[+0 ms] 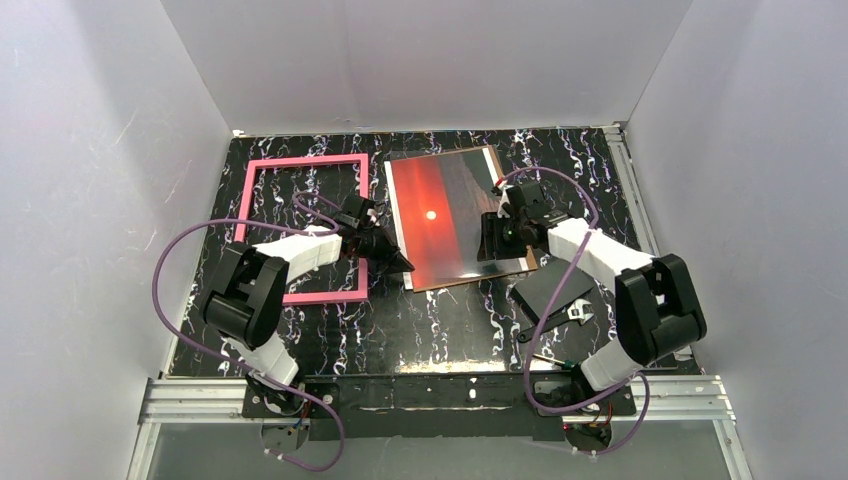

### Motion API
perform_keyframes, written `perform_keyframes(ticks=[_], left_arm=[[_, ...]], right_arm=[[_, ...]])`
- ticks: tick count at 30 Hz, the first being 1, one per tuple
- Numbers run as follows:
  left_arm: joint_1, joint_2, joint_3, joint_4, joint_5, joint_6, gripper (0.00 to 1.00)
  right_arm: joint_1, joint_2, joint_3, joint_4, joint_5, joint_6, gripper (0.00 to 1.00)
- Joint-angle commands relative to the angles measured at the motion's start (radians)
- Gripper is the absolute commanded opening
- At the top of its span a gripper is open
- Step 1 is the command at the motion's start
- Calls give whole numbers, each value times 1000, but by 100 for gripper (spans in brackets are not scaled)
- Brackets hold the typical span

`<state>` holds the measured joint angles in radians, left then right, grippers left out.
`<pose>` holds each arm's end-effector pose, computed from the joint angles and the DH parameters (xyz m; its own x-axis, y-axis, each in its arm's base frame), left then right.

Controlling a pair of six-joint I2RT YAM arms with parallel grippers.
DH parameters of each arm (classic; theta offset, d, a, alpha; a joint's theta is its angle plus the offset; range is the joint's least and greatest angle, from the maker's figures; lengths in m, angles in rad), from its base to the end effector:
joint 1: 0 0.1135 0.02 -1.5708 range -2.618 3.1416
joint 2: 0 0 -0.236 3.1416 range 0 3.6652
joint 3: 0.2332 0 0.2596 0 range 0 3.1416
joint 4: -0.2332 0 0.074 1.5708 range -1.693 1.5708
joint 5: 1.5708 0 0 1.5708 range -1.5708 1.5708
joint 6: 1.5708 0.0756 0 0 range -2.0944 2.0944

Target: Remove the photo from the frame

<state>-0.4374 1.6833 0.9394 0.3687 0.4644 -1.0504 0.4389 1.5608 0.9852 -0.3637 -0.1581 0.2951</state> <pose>0.3523 -0.2021 0.1692 -0.8212 -0.4724 -0.3202 0.0880 0.4496 -0.8889 0.3117 0.1595 0.1423 -0.8456 -0.0797 -0.5279 -0.2695 0.9173 0.2933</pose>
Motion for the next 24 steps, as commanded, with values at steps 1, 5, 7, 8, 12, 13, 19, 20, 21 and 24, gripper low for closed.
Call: perform_keyframes(ticks=[1,5,7,8,12,13,19,20,21,24], left_arm=[[-6,-16,-7,-19,13,-35,0],[-9,40,-17,-1,26,-58,0],[-10,63,-26,6,33,-63,0],[-11,74,-27,5,38,-64,0],[-11,91,-29,-30,50,-37,10],[-11,90,-28,-38,50,-26,18],[-11,85,-8,-82,48,16,9],[-11,84,-5,-91,47,18,7],[-11,81,0,-100,47,21,6],[-11,67,14,-122,51,20,2]], right_arm=[[0,-69,10,-9,12,19,60],[0,-77,23,-25,23,16,60],[0,-74,23,-28,22,16,60],[0,-72,23,-27,20,16,60],[0,-61,10,-21,16,16,60],[0,-53,10,-21,16,14,60],[29,-8,14,-24,13,-26,74],[56,-23,5,-14,44,-47,81],[94,-40,-6,2,70,-73,85],[215,-112,-64,103,131,-159,90]])
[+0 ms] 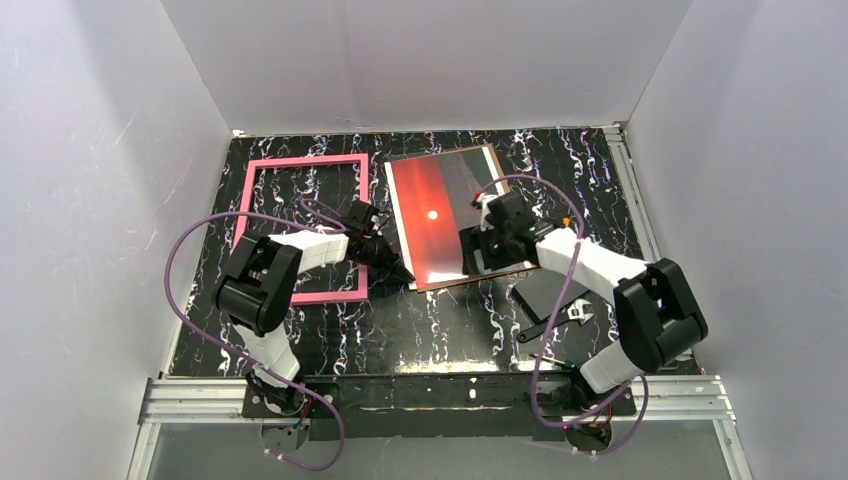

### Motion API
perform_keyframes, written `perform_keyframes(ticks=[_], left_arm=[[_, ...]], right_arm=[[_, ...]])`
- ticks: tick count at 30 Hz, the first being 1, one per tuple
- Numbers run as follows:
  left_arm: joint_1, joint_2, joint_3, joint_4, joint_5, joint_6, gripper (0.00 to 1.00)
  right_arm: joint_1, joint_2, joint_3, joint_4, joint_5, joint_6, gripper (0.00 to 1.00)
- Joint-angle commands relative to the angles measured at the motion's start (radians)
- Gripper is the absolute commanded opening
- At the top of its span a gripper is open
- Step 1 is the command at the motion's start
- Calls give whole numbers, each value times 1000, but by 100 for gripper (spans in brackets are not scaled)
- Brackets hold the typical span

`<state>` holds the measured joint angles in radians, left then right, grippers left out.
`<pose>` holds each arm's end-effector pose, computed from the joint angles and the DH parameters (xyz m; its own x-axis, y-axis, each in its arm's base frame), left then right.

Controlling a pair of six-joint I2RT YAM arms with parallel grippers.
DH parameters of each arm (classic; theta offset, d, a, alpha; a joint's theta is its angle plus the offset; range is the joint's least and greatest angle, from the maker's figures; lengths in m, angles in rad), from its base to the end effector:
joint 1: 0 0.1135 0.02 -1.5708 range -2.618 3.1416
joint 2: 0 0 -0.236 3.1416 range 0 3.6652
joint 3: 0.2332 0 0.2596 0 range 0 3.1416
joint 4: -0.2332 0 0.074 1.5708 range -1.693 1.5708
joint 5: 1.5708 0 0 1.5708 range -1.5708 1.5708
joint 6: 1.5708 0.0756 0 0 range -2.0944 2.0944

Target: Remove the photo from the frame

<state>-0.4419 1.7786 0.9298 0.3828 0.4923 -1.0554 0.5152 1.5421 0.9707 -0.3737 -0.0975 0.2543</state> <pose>0.3520 -0.2060 0.1313 -0.8602 -0.4413 -0.2555 0.0205 0.4708 -0.8820 0.2971 0.1766 0.1423 -0.8185 -0.1757 -0.5470 -0.3452 0.9115 0.2237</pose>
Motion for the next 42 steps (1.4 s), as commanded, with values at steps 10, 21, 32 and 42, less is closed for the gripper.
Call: perform_keyframes(ticks=[10,21,32,42], left_arm=[[-6,-71,91,-272,71,-31,0],[-5,-96,97,-274,103,-82,0],[-4,-105,116,-300,130,-88,0],[14,-125,98,-307,128,-88,8]], right_arm=[[445,-105,-111,318,338,-350,87],[548,-25,-197,626,414,-477,74],[584,132,-170,783,606,-575,60],[592,141,-169,808,657,-604,20]])
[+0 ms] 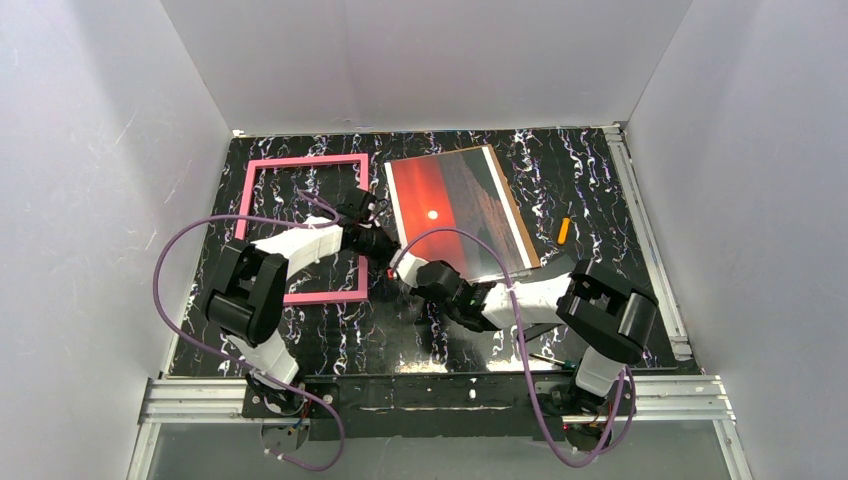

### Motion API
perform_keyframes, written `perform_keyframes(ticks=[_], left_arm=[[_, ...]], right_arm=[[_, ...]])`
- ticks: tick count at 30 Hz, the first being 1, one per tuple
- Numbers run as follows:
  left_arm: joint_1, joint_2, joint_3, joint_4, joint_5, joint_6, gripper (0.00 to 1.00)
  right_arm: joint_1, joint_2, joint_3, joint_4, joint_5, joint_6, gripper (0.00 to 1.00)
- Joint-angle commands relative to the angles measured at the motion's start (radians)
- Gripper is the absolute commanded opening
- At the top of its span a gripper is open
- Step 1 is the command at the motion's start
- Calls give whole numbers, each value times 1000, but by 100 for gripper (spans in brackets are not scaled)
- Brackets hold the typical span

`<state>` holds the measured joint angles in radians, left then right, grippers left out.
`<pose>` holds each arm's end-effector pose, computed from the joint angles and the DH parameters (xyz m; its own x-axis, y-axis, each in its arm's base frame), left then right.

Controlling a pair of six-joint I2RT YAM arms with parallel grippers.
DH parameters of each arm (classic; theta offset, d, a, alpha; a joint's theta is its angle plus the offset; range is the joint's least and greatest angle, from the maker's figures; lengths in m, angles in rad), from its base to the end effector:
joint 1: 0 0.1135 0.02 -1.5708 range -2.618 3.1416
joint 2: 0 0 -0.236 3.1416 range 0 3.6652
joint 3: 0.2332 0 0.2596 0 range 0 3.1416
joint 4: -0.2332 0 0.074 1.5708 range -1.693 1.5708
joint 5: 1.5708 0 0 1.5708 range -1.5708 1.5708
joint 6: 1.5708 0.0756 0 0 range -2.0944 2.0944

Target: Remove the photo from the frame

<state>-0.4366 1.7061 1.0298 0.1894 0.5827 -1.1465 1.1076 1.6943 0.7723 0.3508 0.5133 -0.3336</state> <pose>0.3517 -0.2100 0.1719 -0.8980 -0.4207 -0.1292 -0.0596 0.4071 -0.9114 0.1973 0.3119 0.1071 -0.0335 -0.7055 -0.7079 -0.6411 0.5586 -0.5263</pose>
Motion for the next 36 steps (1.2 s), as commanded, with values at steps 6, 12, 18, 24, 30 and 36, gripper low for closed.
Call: perform_keyframes(ticks=[6,12,18,24,30,36], left_arm=[[70,-121,-54,-86,31,38,55],[130,-246,-140,-73,-31,92,76],[147,-235,-271,199,-43,35,72],[151,-298,-435,491,-128,-5,71],[143,-224,-451,556,-94,-23,74],[85,-22,-426,816,-40,-70,60]], right_arm=[[0,-12,33,63,46,-10,1],[0,-16,28,64,43,9,1],[-2,-48,8,60,22,51,1],[-22,-79,-2,31,-18,96,1],[-36,-84,10,15,-48,114,1],[-49,-88,14,0,-69,136,1]])
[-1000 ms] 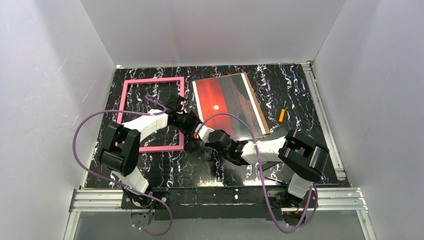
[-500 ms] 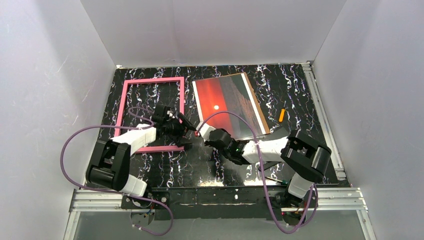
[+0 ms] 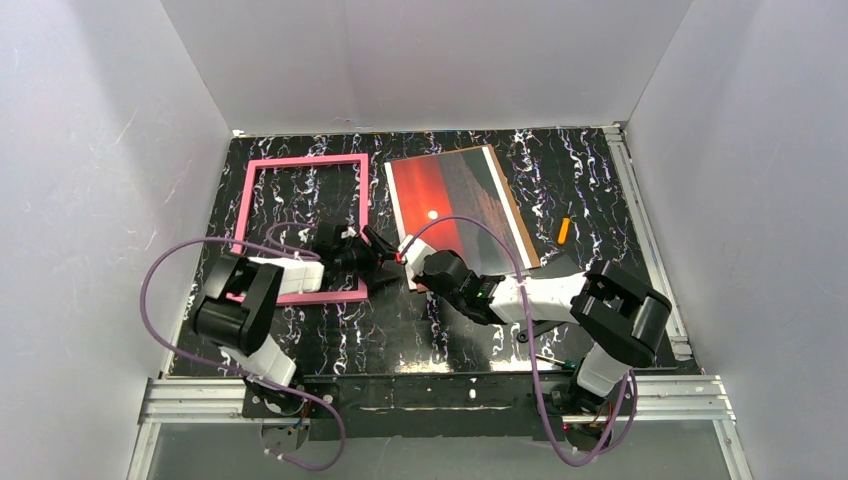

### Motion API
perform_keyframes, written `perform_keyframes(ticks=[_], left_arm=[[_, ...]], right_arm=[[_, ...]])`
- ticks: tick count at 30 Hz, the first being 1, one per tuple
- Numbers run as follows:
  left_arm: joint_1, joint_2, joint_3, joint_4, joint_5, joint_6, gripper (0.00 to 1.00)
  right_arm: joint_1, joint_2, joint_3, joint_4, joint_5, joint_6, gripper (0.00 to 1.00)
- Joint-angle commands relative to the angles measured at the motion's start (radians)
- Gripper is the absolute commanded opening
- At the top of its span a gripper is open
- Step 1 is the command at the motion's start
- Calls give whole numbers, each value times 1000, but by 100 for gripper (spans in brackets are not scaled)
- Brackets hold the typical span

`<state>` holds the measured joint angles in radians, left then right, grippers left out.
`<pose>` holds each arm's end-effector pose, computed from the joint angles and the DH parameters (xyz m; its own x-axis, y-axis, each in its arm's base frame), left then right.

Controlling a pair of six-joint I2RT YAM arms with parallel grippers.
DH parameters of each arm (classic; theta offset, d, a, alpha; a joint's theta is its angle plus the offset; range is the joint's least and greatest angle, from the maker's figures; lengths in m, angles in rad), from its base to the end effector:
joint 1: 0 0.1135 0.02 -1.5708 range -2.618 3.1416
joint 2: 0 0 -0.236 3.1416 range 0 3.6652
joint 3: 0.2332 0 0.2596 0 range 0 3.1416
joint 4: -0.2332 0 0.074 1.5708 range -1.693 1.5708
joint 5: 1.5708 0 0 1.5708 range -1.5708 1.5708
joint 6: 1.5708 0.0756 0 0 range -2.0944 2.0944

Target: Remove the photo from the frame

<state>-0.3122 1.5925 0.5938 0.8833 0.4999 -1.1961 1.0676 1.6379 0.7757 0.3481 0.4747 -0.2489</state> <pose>0.3236 -0.1425 0.1534 -0.7127 -0.6282 -0.3122 0.1625 0.2851 -0.9446 0.2081 0.3064 0.1268 -0.0852 -0.6091 -0.7885 -0.6276 0.6475 -0.4323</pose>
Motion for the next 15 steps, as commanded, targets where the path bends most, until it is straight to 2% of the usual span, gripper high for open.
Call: perform_keyframes(ticks=[1,4,7,12,15], left_arm=[[-48,102,11,135,35,-13,57],[-70,92,4,95,-10,39,54],[-80,77,-23,83,-46,69,45],[-84,68,-71,116,-62,80,37],[-89,97,-74,164,-51,82,36]], right_arm=[[-12,-33,10,1,-32,54,1],[-22,-39,8,-7,-43,62,1],[-30,-41,8,-8,-51,69,1],[-40,-36,13,-9,-63,79,1],[-43,-32,16,-10,-66,79,1]])
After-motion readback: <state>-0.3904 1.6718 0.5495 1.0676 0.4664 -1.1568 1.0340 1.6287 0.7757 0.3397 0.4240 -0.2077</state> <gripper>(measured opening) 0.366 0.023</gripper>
